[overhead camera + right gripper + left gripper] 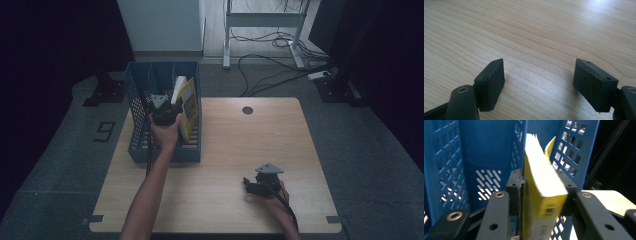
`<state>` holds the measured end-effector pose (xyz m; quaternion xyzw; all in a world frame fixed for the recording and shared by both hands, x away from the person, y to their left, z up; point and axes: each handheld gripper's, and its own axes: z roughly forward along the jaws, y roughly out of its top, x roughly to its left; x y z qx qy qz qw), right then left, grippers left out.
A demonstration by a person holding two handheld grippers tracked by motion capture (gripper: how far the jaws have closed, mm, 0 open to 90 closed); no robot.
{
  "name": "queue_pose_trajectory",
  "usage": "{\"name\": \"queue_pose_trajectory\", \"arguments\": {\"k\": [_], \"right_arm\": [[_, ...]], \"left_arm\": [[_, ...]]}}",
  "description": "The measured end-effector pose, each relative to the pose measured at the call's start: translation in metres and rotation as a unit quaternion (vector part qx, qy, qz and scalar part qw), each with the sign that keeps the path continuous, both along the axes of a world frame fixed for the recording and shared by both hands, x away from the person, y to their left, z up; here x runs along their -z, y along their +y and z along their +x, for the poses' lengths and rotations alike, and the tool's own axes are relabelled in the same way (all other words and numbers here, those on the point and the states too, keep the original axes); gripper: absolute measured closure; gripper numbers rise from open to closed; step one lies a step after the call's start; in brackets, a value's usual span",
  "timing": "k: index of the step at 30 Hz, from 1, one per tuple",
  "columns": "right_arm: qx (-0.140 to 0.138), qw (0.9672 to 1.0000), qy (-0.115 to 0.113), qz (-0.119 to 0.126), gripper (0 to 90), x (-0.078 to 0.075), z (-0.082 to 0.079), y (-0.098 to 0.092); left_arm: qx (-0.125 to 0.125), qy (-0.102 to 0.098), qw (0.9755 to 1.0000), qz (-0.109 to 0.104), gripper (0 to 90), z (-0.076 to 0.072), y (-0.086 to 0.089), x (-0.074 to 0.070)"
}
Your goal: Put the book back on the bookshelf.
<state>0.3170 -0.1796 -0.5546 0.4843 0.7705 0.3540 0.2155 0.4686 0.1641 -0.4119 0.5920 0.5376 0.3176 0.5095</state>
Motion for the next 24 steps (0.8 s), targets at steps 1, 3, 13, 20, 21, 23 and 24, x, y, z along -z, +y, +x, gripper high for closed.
{"name": "queue_pose_trajectory", "arguments": {"k": [1,3,13,20,21,23,24], "right_arm": [[0.0,1.0,0.0,0.0,24.3,0.0,0.0,0.0],[0.0,1.0,0.0,0.0,24.3,0.0,0.0,0.0],[0.0,1.0,0.0,0.0,24.3,0.0,0.0,0.0],[0.0,1.0,0.0,0.0,24.2,0.0,0.0,0.0],[0.0,1.0,0.0,0.0,24.2,0.0,0.0,0.0],[0.0,1.0,0.0,0.0,24.2,0.0,0.0,0.0],[0.001,1.0,-0.001,0.0,24.2,0.0,0.0,0.0]], "left_arm": [[0.0,-0.001,1.0,0.0,61.7,0.0,0.0,0.0],[0.002,0.0,1.0,-0.001,61.6,0.0,0.0,0.0],[0.012,-0.014,0.9998,0.003,53.5,-0.005,-0.001,-0.003],[0.052,-0.008,0.9986,-0.001,48.6,-0.009,0.003,-0.006],[0.057,-0.006,0.9983,-0.003,48.2,-0.009,0.005,-0.006],[0.061,-0.005,0.9981,-0.005,47.6,-0.01,0.006,-0.006],[0.063,-0.005,0.998,-0.004,47.3,-0.011,0.007,-0.007]]}}
